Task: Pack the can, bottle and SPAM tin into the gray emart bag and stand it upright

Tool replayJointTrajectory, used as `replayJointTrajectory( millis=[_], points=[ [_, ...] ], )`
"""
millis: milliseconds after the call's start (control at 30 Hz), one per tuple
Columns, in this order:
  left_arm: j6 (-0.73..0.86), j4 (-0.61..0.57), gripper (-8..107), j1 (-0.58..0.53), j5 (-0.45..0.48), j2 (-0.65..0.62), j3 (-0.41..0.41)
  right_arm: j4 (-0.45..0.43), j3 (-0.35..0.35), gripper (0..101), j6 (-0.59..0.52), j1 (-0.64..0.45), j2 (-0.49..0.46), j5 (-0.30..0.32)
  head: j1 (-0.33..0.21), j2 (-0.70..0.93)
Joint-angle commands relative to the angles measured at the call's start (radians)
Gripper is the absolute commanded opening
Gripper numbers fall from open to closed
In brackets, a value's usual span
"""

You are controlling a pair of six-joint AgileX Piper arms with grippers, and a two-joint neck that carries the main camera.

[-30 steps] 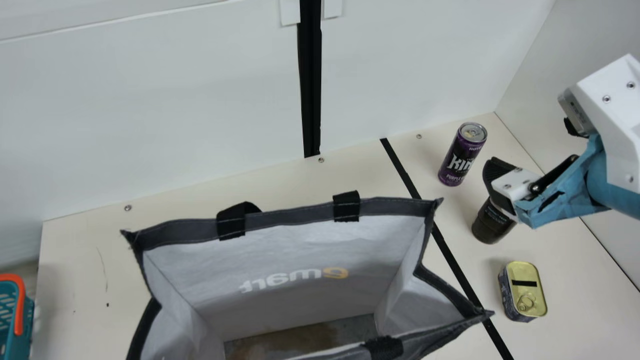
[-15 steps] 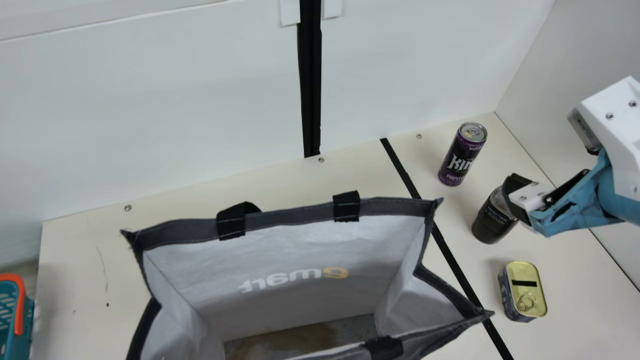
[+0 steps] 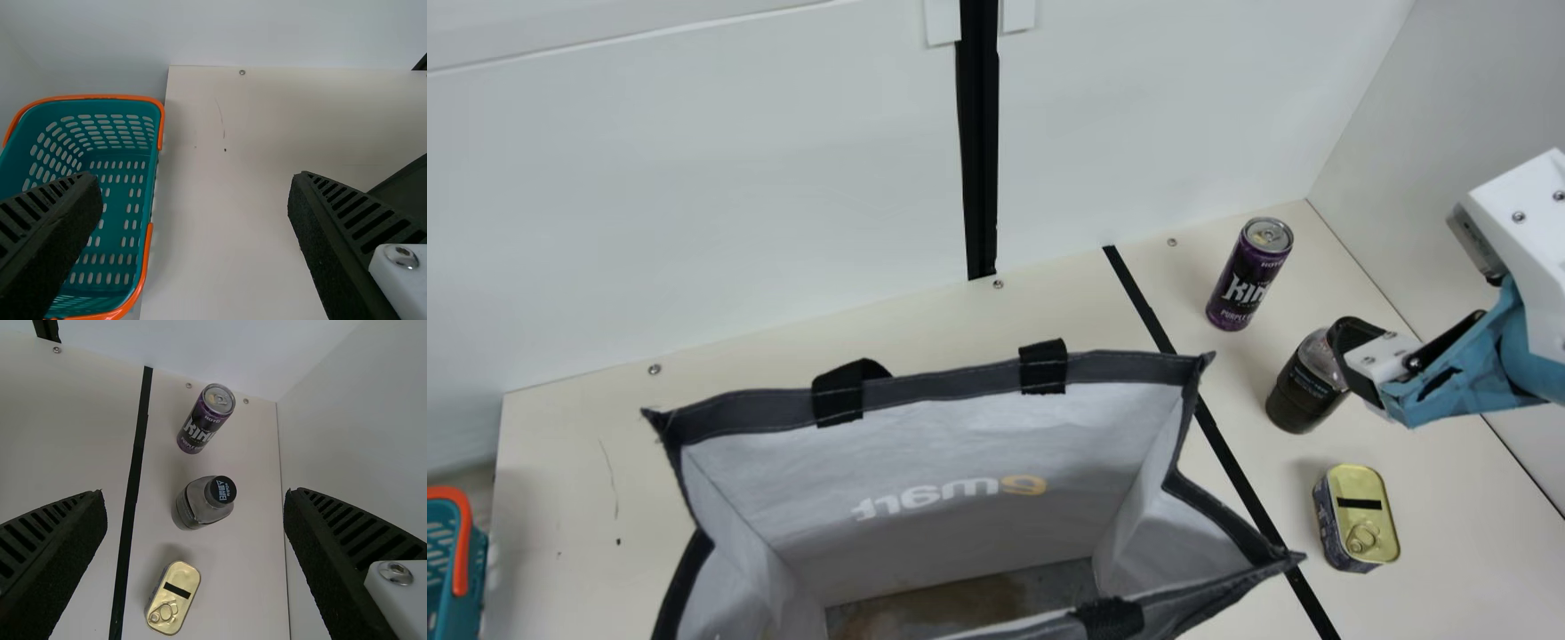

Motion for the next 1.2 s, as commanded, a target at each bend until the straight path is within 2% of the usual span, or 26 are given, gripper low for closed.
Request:
replayJointTrajectory(
  millis=[0, 533, 867, 1167],
  points=[
    [0.000, 0.000, 90, 0.000, 0.000, 0.000, 0.000, 0.000, 0.000, 95, 0.000, 0.000, 0.000, 0.000, -0.023, -0.002],
    [0.004, 0.007, 90, -0.019, -0.026, 0.022, -0.004, 0.000, 0.000, 95, 0.000, 0.000, 0.000, 0.000, -0.023, -0.002],
    [-0.061, 0.063, 90, -0.123, -0.109, 0.103, -0.022, 0.000, 0.000, 95, 0.000, 0.000, 0.000, 0.000, -0.023, -0.002],
    [-0.156, 0.142, 90, -0.224, -0.146, 0.173, -0.081, 0.000, 0.000, 95, 0.000, 0.000, 0.000, 0.000, -0.023, -0.002]
  ],
)
